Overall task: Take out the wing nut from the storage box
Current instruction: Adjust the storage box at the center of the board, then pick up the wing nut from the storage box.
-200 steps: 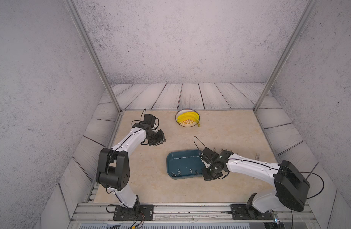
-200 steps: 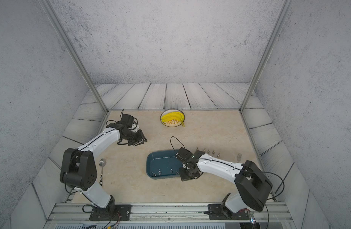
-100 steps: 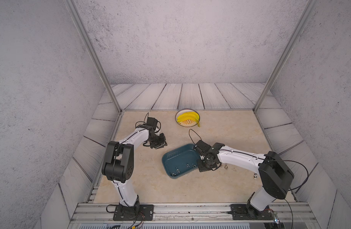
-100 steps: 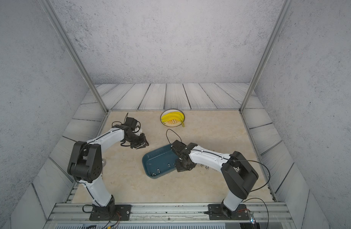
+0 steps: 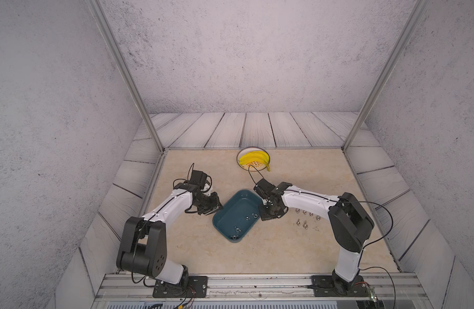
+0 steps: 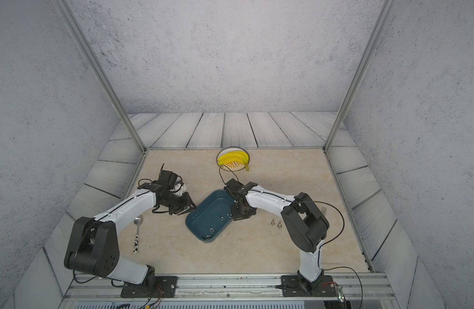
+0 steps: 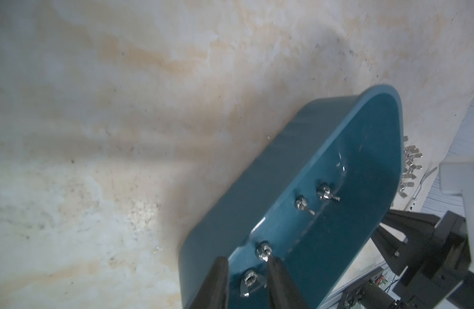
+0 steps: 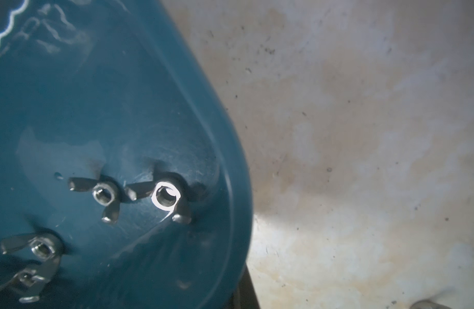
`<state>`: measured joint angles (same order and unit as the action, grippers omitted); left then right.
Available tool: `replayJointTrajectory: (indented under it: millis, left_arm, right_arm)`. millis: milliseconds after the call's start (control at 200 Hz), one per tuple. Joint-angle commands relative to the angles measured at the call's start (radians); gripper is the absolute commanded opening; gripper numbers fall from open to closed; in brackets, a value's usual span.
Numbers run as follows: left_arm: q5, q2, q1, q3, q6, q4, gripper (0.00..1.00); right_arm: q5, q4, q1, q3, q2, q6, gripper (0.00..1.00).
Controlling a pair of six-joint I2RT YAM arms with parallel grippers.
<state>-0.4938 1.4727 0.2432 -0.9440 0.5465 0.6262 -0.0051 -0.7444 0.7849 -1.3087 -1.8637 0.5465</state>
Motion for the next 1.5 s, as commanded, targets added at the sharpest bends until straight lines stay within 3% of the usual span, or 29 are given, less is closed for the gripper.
replayJointTrajectory:
  millis: [0, 205, 285, 400, 515, 621, 736, 1091, 1496]
  left_arm:
    - [-0.023, -0.030, 0.008, 0.038, 0.013, 0.010, 0.31]
    - [0.002, -0.053, 0.006, 0.049, -0.007, 0.045, 0.31]
    - [0.039, -0.086, -0.003, 0.038, -0.013, 0.059, 0.32]
    - [0.095, -0.139, -0.015, 0.002, -0.014, 0.090, 0.34]
    - [0.127, -0.171, -0.024, -0.050, -0.029, 0.148, 0.38]
    - [0.123, -0.195, -0.033, -0.074, -0.042, 0.189, 0.41]
    - [0.102, -0.213, -0.036, -0.069, -0.049, 0.204, 0.41]
    - [0.072, -0.219, -0.079, -0.034, -0.042, 0.205, 0.41]
    - [0.054, -0.226, -0.084, -0.027, -0.027, 0.203, 0.40]
  right_arm:
    - [-0.002, -0.025, 0.002, -0.037, -0.014, -0.019, 0.00]
    - [0.085, -0.121, 0.002, -0.052, 0.045, -0.044, 0.00]
    - [0.113, -0.157, 0.003, -0.040, 0.110, -0.065, 0.05]
    - [0.062, -0.173, 0.020, -0.035, 0.190, -0.135, 0.14]
    - [-0.011, -0.156, 0.059, -0.072, 0.212, -0.209, 0.17]
    - [-0.092, -0.137, 0.084, -0.135, 0.144, -0.267, 0.24]
    - [-0.082, -0.147, 0.126, -0.238, 0.037, -0.306, 0.30]
    - [-0.127, -0.143, 0.143, -0.425, -0.201, -0.343, 0.38]
    - [-0.087, -0.082, 0.134, -0.385, -0.277, -0.330, 0.37]
